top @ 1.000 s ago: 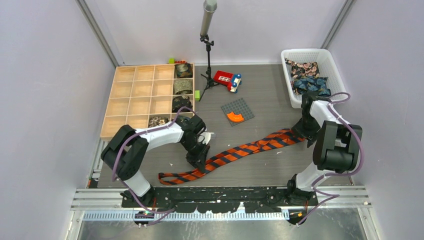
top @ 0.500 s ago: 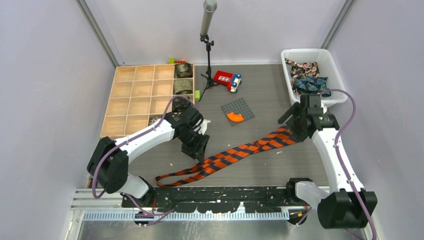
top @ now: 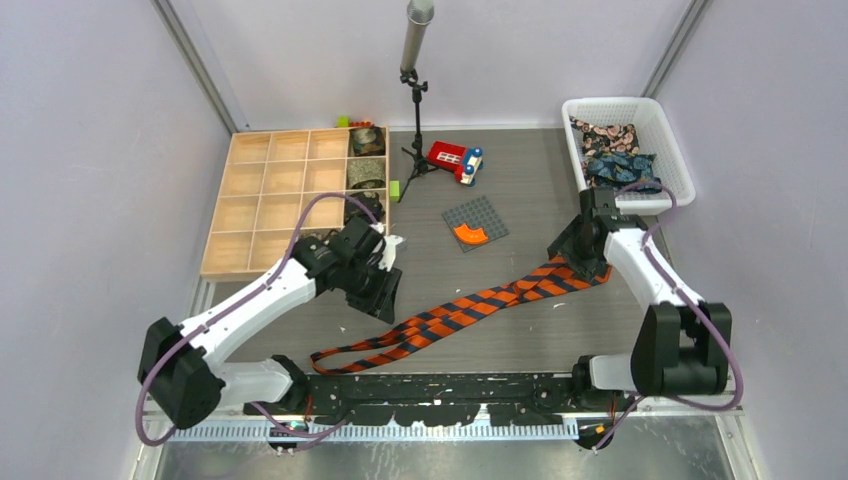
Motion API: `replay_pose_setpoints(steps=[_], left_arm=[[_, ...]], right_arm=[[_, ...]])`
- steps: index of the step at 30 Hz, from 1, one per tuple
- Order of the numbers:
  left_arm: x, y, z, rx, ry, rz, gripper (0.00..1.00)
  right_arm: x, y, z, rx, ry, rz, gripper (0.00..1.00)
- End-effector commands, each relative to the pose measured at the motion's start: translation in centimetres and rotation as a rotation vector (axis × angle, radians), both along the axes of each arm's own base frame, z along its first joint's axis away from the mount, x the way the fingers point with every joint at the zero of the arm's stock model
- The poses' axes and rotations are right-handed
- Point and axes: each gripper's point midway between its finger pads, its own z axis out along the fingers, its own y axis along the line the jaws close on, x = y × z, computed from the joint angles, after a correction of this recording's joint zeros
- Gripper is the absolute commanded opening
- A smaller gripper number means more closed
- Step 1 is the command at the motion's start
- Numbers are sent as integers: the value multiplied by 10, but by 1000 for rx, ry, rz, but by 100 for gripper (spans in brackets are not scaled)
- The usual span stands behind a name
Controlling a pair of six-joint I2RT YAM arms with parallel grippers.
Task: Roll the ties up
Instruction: Flatten out the tie at the center of the board.
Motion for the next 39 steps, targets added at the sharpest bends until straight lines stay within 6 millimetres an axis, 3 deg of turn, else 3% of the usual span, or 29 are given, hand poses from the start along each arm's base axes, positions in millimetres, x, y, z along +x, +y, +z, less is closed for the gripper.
replay_pose_setpoints(steps=[1, 7, 19, 27, 34, 39], left_arm=[[-17, 5, 15, -65, -3, 9, 41], [-23, 1, 33, -144, -41, -18, 41], [-26, 3, 24, -158, -48, -19, 40], [-24, 3, 19, -149, -47, -16, 39], [-23, 3, 17, -144, -49, -10, 37], [-23, 3, 18, -148, -56, -7, 36]], right_arm=[[44, -24, 14, -127, -73, 17, 62], [64, -43, -5, -178, -3, 24, 58], [88, -57, -35, -224, 76, 79, 53], [84, -52, -54, -197, 105, 94, 36], [83, -49, -54, -180, 94, 101, 1], [87, -43, -44, -156, 56, 112, 0]])
